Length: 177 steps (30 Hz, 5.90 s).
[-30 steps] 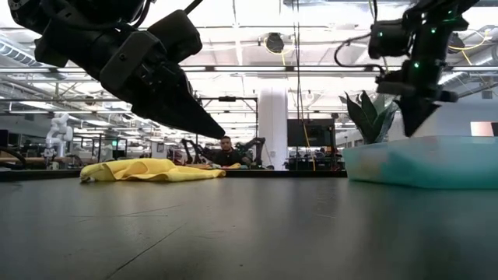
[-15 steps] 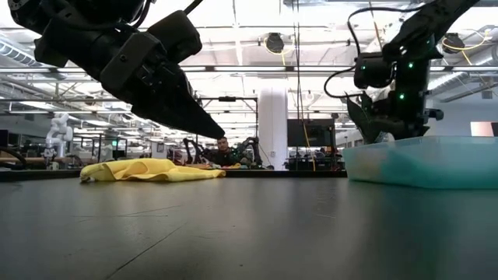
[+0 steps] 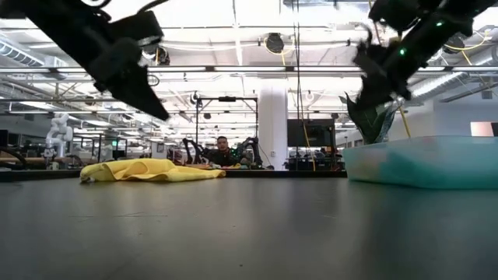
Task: Fold microfiber towels
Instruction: Fold the yellow microfiber cloth
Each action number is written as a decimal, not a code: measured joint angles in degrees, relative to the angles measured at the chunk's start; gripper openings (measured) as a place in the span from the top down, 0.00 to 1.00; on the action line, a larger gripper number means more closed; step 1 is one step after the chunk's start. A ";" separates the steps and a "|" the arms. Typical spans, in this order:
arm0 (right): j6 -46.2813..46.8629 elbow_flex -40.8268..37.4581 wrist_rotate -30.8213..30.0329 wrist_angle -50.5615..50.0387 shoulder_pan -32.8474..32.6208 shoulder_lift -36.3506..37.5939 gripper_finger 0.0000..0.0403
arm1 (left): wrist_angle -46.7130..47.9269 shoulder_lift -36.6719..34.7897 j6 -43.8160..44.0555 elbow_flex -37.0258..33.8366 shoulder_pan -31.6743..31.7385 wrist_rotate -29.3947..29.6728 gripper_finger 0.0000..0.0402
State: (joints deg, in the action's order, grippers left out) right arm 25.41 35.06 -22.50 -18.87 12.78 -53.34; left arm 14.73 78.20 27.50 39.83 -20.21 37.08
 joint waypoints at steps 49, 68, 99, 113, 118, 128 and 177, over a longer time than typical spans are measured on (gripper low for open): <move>-11.36 -20.97 -1.70 58.85 -37.66 -7.79 1.00 | 3.78 16.27 -38.43 3.01 25.92 -5.77 0.95; -18.49 -15.63 0.19 70.68 -38.03 -25.95 0.90 | 14.32 -0.51 -22.59 30.30 -0.09 -12.61 0.98; -25.78 18.24 -33.73 45.20 -37.68 -60.03 0.48 | 24.27 8.12 -13.00 29.65 1.86 -5.32 0.94; -18.46 18.24 -6.84 38.70 -35.86 -50.78 0.53 | 24.28 8.06 -2.94 21.01 1.91 -5.47 0.98; -22.08 18.40 0.13 44.76 -36.37 -53.41 0.53 | 23.88 8.06 1.05 17.23 2.25 -5.48 0.93; -29.02 30.62 3.19 45.95 -33.80 -65.73 0.53 | 20.91 8.06 3.33 13.60 2.25 -5.48 0.99; -27.78 24.28 4.76 51.06 -46.84 -33.40 1.00 | 15.52 -7.27 0.51 26.30 -22.77 -12.09 0.97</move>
State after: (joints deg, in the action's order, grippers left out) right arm -2.37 59.34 -17.74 32.19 -34.06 -86.74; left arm 30.25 70.93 28.01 66.14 -42.98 24.98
